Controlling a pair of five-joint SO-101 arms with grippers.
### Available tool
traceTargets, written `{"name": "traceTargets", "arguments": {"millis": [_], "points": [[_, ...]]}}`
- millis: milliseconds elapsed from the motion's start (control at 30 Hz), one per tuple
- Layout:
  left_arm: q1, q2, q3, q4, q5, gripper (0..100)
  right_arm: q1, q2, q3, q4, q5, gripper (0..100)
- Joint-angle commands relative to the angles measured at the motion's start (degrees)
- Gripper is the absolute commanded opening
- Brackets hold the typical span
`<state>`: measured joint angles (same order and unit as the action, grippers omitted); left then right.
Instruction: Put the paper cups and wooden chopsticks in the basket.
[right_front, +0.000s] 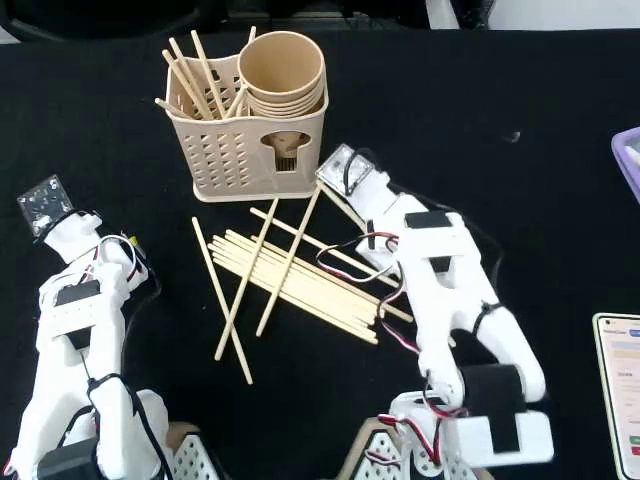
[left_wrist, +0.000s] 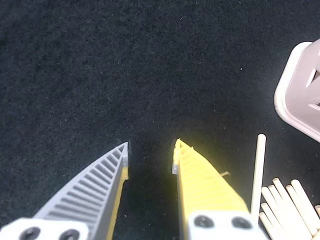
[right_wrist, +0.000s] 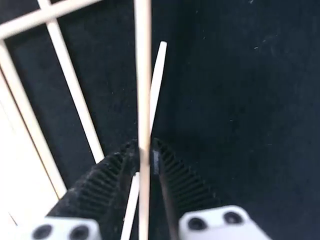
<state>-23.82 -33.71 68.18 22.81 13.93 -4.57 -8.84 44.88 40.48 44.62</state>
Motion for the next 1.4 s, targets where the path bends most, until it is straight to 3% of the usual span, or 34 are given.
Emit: {"name": "traceTargets", "arguments": {"millis": [0,333,467,700,967,1367], "points": [[0.4,-1.7,-0.3,-1.1,0.4,16,1.1,1.5,-0.3,-1.4,0.7,17.8],[0.3,-1.7,-0.3,-1.1,0.3,16,1.1,8.8,-3.2,-1.3,0.7,15.2],[0.2,-1.7,-0.3,-1.1,0.3,16,2.8,9.1,-3.7,-1.3,0.7,0.9],[0.4,-1.7,-0.3,-1.1,0.3,16,13.9,0.6,-2.6,-0.4,0.8,1.0],[0.5,-1.6,-0.3,-1.1,0.3,16,21.4,-9.7,-2.0,13.2,4.4,1.0],[0.2,-1.4,-0.3,-1.1,0.3,16,22.6,-8.0,0.3,10.3,-1.7,1.6]]}}
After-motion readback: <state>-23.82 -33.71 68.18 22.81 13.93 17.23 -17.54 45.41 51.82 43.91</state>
